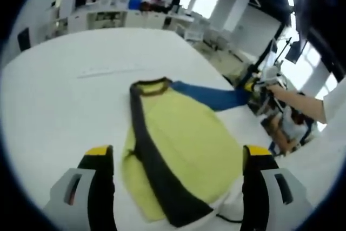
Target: Fold the garment on the visible template until the final outline fits inside the template.
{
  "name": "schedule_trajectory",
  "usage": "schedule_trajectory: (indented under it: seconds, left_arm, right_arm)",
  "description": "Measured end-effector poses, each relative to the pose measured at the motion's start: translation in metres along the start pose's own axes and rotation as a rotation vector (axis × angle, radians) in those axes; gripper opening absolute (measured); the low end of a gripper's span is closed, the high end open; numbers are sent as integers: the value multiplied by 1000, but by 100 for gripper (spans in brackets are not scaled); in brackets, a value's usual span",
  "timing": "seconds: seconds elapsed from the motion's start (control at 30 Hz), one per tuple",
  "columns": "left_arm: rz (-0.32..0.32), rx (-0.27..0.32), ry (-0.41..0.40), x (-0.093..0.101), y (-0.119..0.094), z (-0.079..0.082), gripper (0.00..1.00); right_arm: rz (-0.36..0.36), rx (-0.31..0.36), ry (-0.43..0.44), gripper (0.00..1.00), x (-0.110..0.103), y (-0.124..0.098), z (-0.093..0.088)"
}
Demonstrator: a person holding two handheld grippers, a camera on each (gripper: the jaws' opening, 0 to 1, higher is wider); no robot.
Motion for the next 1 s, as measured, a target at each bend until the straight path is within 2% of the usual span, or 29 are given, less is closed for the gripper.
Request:
schedule_trajectory:
  seconds: [0.53,1.0]
  left_arm:
    - [-10,3,10,1,2,3,95]
    - [-16,15,13,-1,-8,-3,95]
  right_arm:
    - [-4,9,17,8,2,-5,1]
    - [-2,56,32,17,-8,-26,13]
Point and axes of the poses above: the point that each gripper's makers call its tool centre point, and the gripper's own axes: y roughly forward along the fingers, x roughly to its right, z roughly out of its top, the point moved 6 cm from there along -y, roughly backward along the fingers, and after that the axes turned 12 degrees about -z, right-handed, at the moved point
